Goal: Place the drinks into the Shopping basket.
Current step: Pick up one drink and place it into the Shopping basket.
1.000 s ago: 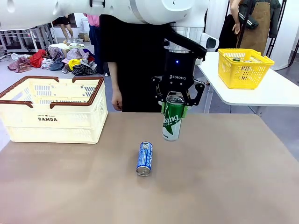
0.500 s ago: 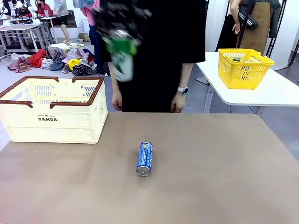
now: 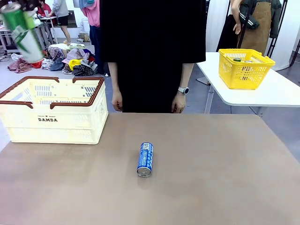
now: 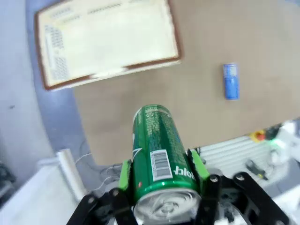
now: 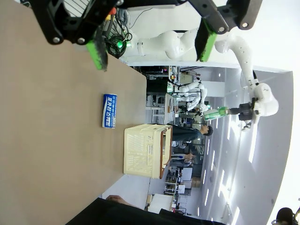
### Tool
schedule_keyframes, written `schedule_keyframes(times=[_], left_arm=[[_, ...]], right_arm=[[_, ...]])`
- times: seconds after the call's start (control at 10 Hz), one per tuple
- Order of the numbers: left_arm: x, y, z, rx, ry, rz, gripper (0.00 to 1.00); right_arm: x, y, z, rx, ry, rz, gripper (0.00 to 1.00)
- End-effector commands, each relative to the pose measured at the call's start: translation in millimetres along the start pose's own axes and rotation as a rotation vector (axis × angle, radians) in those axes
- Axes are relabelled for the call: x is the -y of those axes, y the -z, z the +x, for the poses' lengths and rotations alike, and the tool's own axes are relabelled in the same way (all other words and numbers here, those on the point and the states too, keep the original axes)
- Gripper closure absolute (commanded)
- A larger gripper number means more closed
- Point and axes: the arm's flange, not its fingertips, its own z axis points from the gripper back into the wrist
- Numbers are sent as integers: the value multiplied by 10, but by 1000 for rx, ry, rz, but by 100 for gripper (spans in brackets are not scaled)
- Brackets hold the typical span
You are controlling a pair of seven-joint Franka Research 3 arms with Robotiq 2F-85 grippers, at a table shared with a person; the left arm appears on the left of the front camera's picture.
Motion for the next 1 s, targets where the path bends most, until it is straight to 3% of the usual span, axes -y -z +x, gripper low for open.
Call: schedule_keyframes(times=[0.0, 0.3, 0.4, 0.5, 0.7, 0.8, 0.9], left_arm=[[-250, 569, -269, 95, -95, -42, 100], [-231, 833, -301, 187, -100, -117, 100], [241, 571, -333, 183, -263, -392, 100], [-393, 875, -215, 119, -117, -74, 100], [-393, 875, -215, 119, -117, -74, 100], [-162, 861, -272, 123, -154, -156, 100], [-270, 964, 40, 125, -152, -167, 100]], right_arm=[[-25, 6, 21, 8, -14, 20, 0], [-25, 6, 21, 8, -14, 20, 0], [-25, 6, 21, 8, -14, 20, 0], [-25, 6, 21, 8, -14, 20, 0], [-25, 6, 21, 8, -14, 20, 0], [-25, 6, 21, 8, -14, 20, 0], [-25, 6, 21, 8, -14, 20, 0]])
